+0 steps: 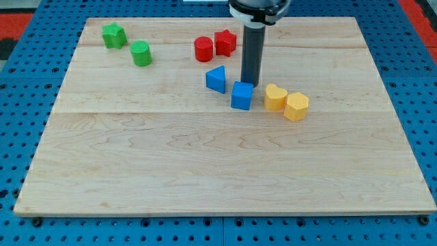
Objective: Push blue cube to the bottom center
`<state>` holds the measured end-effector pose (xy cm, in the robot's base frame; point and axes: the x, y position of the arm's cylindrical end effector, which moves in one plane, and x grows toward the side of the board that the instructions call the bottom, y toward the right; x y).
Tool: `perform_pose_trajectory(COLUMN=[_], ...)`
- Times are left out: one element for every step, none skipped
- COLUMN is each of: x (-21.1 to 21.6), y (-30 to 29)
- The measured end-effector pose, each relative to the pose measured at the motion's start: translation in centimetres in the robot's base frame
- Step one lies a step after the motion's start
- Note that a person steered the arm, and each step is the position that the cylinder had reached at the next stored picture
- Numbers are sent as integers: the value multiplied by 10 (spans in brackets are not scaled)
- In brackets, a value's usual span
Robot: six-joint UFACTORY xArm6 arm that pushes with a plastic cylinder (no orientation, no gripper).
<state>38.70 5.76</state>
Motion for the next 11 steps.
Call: perform_pose_trajectory(x=[7,37,63,89,80,115,124,113,88,122,129], y=[11,-57,-92,-123,-191,-203,-176,-163,-154,-145,-135])
